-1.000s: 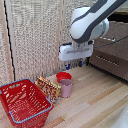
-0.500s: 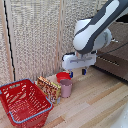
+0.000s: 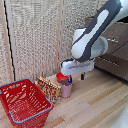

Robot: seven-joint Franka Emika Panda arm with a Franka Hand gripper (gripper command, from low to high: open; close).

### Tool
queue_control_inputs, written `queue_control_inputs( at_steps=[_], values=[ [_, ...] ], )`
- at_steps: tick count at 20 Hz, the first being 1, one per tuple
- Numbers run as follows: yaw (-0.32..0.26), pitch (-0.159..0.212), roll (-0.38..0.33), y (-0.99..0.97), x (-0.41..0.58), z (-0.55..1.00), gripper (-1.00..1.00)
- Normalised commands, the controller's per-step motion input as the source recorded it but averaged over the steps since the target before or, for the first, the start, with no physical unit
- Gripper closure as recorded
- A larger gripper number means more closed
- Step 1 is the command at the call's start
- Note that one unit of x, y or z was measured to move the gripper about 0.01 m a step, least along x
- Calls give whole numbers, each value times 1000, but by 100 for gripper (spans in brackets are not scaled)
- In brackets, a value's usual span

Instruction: Compassionately, move the pinch receptors towards pink recepticle. Embrace the recepticle delicately and rise accordingly. Progress forward guided by applied tension and move towards the highest section of the storage unit. Place the recepticle delicately and shut the storage unit.

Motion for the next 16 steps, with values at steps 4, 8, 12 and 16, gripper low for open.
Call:
queue_control_inputs(
  at_steps=[4, 8, 12, 16],
  values=[
    [50, -1, 0, -19, 347, -206, -100],
    [55, -7, -9, 0, 322, -224, -100],
    [57, -2, -14, -9, 324, -264, -100],
    [48, 3, -2, -7, 200, -226, 100]
  ],
)
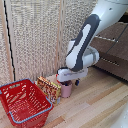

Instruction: Compassionately, move the pinch receptors towards pink recepticle. Embrace the recepticle delicately and rise accordingly. Progress forward guided by applied tension and move towards the highest section of the storage unit. Place the recepticle delicately and shut the storage unit.

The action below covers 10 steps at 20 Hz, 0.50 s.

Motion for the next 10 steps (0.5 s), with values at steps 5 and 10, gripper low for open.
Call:
queue_control_inputs(
  at_steps=[5, 10],
  values=[
    [8, 21, 0, -5, 0, -150, 100],
    [0, 8, 0, 0, 13, -23, 100]
  ],
)
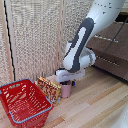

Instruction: Compassionately, move the pinch receptors towards pink recepticle. Embrace the recepticle delicately and rise accordingly. Progress forward guided by applied tension and move towards the highest section of the storage unit. Place the recepticle delicately and shut the storage unit.

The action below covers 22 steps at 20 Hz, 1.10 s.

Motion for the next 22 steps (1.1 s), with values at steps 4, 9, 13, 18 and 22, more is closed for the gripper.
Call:
queue_control_inputs(
  at_steps=[4, 9, 13, 18, 22],
  values=[
    [-17, 0, 0, 0, 0, 4, 100],
    [-29, 44, 2, 0, 28, 266, 100],
    [0, 115, 2, -19, 143, 651, 100],
    [0, 58, 0, -147, 239, 792, 100],
    [0, 14, 0, -131, 470, 745, 100]
  ],
)
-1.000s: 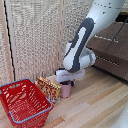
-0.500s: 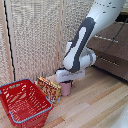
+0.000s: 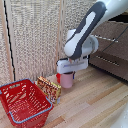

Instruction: Compassionately, move the pinch receptors towards pink recepticle. Embrace the recepticle delicately and rise accordingly. Progress forward guided by applied tension and move towards the highest section of the storage unit. Place the recepticle delicately and shut the storage unit.

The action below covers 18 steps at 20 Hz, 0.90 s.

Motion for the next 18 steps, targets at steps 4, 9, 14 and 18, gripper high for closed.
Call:
queue_control_inputs(
  at_steps=[4, 9, 14, 18],
  values=[
    [0, 14, -3, -126, 485, 769, 100],
    [0, 53, -24, -109, 531, 829, 100],
    [0, 96, -35, -121, 561, 866, 100],
    [0, 120, -49, -141, 547, 854, 100]
  ],
)
